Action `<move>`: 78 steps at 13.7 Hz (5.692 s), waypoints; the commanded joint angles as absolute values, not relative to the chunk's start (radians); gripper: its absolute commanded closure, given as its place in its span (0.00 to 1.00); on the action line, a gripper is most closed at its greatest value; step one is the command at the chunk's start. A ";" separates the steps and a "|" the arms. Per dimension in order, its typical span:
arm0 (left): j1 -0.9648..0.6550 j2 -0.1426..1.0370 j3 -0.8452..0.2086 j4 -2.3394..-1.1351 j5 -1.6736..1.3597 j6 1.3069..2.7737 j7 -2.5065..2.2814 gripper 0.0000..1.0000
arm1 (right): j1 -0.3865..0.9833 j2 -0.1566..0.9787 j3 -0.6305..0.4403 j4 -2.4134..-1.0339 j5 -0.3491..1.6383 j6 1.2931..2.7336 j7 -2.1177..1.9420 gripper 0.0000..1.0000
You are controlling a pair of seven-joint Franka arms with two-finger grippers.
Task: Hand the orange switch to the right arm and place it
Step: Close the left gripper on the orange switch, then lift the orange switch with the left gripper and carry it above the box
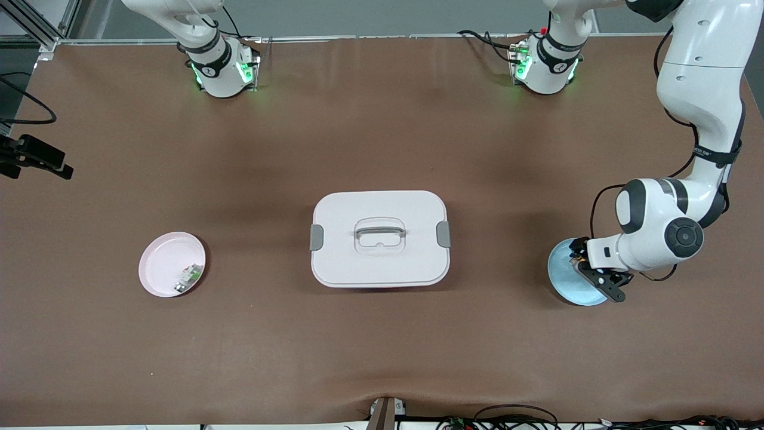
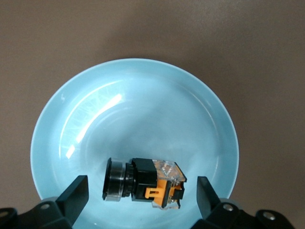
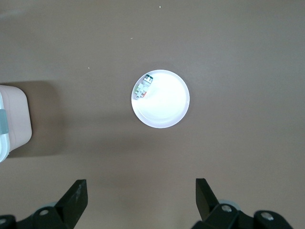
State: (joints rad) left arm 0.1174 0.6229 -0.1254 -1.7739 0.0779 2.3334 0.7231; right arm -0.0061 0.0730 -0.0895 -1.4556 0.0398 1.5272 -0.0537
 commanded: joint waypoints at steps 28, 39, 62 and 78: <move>0.137 0.623 -0.133 -1.845 0.080 2.454 0.695 0.61 | -0.012 0.060 -0.089 -1.463 0.037 1.525 -0.052 0.00; 0.118 0.337 -0.140 -1.651 0.031 1.871 0.255 0.61 | -0.017 0.060 -0.089 -1.463 0.035 1.520 -0.052 0.00; 0.118 0.308 -0.417 -1.463 -0.521 1.831 -0.822 0.72 | -0.129 0.074 -0.087 -1.387 0.126 1.515 -0.138 0.00; -0.207 0.413 -0.526 -1.468 -0.519 2.331 -1.909 0.72 | 0.056 0.077 -0.084 -1.558 0.649 1.712 -0.092 0.00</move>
State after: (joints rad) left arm -0.1766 0.3908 -0.5303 -1.4750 -0.5171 2.2766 -1.8078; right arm -0.0082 0.1033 -0.0779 -1.5185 0.6276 1.6674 -0.1245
